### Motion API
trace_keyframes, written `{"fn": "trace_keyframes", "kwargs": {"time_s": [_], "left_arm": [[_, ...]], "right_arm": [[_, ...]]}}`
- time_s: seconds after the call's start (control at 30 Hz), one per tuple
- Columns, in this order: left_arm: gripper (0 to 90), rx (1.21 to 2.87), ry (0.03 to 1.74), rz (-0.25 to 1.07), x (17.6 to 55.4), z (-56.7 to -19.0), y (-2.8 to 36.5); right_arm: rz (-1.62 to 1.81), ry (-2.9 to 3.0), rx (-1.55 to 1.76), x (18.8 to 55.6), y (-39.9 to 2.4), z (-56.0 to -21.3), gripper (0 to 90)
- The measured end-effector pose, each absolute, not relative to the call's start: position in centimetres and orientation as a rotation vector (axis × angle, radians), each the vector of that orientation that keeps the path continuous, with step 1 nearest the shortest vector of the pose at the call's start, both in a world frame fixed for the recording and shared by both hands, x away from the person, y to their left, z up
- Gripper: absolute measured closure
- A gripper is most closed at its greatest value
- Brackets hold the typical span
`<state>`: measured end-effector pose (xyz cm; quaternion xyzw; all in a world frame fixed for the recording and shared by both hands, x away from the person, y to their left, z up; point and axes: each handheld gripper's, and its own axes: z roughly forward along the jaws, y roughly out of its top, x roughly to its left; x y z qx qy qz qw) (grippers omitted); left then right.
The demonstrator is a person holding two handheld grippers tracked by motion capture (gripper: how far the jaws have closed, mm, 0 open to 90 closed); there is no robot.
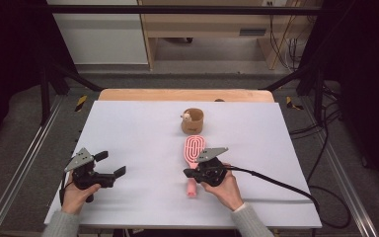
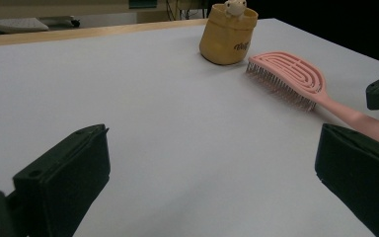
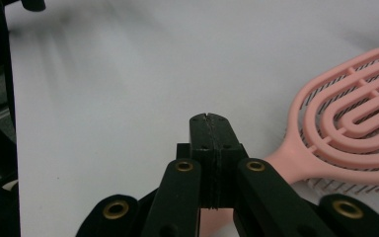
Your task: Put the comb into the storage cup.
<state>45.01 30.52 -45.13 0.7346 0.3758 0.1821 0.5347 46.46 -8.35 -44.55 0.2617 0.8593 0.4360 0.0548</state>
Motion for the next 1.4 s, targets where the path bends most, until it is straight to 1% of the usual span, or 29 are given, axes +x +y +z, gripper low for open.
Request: {"fn": "trace_keyframes", "kwargs": {"time_s": [0.17, 0.57, 1.4], "left_arm": [[0.4, 1.750, 0.895, 0.434, 45.0, -45.1, 30.5], [0.4, 1.750, 0.896, 0.434, 45.0, -45.1, 30.5], [0.4, 1.746, 0.891, 0.438, 44.9, -45.0, 30.6]], "right_arm": [[1.267, 2.665, 0.798, 46.4, -7.9, -45.2, 90.0], [1.196, 2.715, 0.775, 46.4, -7.8, -45.7, 90.0], [1.108, 2.703, 0.799, 46.2, -9.1, -45.5, 90.0]]}}
